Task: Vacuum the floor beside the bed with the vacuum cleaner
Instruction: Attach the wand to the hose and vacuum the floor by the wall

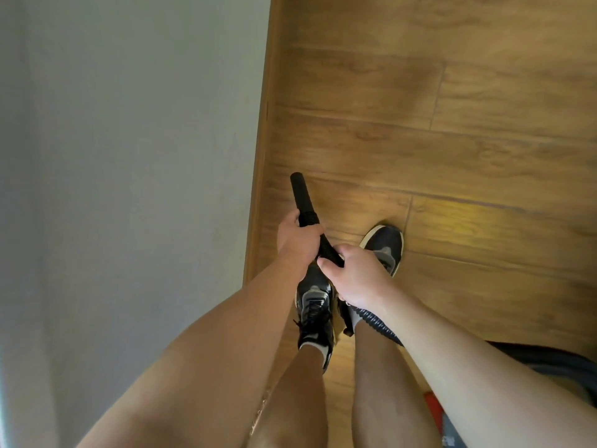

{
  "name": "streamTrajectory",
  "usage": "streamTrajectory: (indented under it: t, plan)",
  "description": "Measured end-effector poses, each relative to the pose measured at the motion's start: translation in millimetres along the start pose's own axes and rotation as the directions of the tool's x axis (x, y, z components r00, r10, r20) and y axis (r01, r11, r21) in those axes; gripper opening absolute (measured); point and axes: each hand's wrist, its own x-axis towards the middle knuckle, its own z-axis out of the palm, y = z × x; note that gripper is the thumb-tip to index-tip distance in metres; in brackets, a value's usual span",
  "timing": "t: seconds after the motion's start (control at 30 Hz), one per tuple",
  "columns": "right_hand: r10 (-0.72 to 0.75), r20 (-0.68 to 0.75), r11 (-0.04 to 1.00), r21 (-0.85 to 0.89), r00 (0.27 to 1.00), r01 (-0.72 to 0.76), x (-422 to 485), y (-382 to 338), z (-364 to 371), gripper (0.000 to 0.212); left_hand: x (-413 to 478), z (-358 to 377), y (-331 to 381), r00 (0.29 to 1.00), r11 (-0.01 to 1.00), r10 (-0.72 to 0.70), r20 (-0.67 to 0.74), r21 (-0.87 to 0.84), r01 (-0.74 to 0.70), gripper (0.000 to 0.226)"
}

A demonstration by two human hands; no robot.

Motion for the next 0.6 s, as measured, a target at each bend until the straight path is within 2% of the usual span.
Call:
streamTrajectory:
  t: [0.3,0.43,0.6]
  plan:
    - [0.008,0.021,1.000,0.007,1.000,-0.008,-19,19,41,0.029,-10,-14,-48,1.000,0.999,0.009,-0.009,0.052,-0.009,0.064]
    - [0.019,0.020,1.000,0.018,1.000,-0.019,-30,26,58,0.030,-17,-21,-65,1.000,0.999,0.025,0.007,0.044,-0.025,0.058]
    - [0.013,0.011,1.000,0.003,1.000,-0.013,-37,38,73,0.036,-21,-24,-89,1.000,1.000,0.010,0.000,0.007,-0.010,0.062]
